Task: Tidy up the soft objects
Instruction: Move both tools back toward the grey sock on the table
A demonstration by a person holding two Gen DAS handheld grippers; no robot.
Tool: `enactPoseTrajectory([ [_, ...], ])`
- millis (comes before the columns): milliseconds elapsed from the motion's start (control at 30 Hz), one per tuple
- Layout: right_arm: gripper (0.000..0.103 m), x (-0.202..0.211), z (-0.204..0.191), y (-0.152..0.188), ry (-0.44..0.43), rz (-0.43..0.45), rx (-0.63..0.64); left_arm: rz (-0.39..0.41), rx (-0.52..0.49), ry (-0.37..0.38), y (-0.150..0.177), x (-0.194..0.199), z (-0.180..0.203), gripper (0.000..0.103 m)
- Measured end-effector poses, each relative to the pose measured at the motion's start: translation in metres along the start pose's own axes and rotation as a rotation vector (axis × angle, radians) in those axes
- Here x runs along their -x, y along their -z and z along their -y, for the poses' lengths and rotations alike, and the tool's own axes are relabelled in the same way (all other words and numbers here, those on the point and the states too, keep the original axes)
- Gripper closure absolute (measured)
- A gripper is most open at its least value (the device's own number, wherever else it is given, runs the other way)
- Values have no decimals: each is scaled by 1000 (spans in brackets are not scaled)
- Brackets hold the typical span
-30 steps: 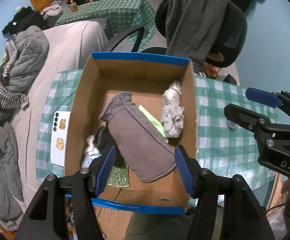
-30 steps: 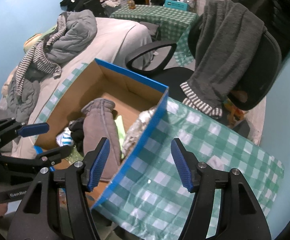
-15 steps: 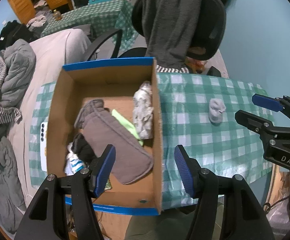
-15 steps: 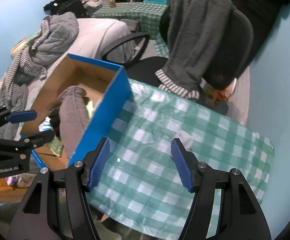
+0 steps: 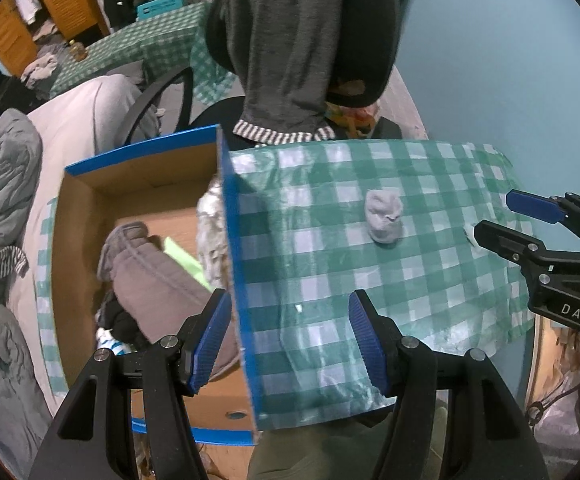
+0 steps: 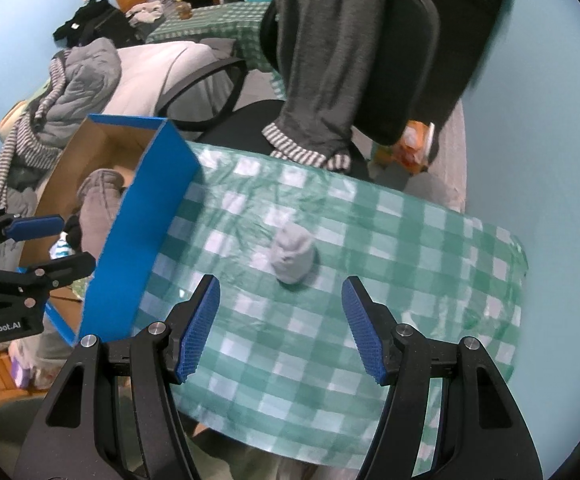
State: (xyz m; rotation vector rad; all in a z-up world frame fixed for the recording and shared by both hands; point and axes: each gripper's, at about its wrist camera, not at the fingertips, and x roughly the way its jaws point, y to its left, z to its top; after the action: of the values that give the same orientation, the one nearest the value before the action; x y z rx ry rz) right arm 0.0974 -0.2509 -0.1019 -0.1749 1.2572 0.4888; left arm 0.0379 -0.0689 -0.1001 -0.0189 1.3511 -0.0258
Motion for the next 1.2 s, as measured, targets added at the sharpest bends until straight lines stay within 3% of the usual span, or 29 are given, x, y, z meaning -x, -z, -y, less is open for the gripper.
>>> enactPoseTrajectory([
  [467, 38, -10, 71, 32, 50, -14, -74, -40, -72, 25, -18, -28, 47, 40],
  [933, 39, -62, 123, 72, 61, -70, -74, -104, -92, 47, -28, -74, 81, 37],
  [1200, 39, -90, 140, 79, 67, -116, -77, -129, -75, 56, -33, -99, 93, 37],
])
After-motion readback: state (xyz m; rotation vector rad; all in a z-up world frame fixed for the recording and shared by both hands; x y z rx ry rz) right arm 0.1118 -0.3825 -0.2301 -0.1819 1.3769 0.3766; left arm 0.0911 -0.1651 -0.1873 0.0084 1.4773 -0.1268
